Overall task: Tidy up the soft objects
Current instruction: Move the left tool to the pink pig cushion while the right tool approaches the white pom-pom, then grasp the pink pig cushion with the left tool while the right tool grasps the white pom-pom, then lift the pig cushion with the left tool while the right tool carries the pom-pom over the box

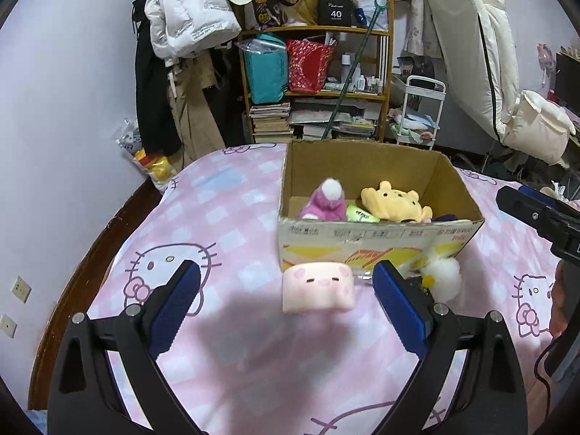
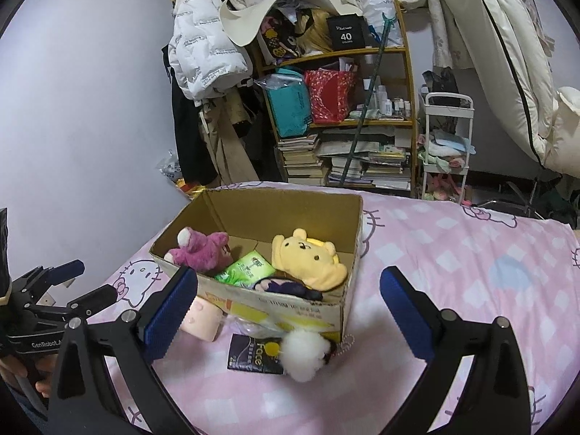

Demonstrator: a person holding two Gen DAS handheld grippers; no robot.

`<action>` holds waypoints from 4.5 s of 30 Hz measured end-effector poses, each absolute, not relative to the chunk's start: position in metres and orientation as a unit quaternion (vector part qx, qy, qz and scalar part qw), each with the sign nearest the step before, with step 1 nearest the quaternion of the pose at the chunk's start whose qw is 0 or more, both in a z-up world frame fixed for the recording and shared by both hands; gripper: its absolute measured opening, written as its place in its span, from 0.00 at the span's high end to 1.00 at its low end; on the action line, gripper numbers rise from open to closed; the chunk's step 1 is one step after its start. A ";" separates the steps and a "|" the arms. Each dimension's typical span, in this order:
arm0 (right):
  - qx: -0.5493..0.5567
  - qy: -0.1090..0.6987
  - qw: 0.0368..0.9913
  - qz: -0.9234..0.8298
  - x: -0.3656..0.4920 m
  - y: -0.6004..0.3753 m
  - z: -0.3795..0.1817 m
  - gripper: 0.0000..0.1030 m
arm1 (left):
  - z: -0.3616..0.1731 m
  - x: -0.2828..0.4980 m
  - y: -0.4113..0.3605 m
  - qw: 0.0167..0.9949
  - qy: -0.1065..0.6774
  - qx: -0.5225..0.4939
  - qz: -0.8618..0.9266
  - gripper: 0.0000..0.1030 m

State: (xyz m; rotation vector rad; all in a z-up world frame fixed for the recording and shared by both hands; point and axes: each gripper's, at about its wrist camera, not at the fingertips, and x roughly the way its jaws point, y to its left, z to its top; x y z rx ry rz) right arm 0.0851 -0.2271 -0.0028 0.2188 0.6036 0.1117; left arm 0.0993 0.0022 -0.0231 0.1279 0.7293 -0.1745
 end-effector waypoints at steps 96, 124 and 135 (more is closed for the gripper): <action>0.128 0.451 0.883 0.023 0.112 -0.237 -0.089 0.52 | -0.094 0.132 -0.011 0.876 0.466 0.049 -0.116 0.52; 0.102 0.268 0.957 0.041 0.090 -0.232 0.029 0.52 | 0.049 0.091 -0.035 0.959 0.226 0.104 -0.138 0.52; 0.111 0.236 0.964 0.049 0.122 -0.238 0.061 0.52 | 0.077 0.138 -0.058 0.964 0.193 0.108 -0.145 0.52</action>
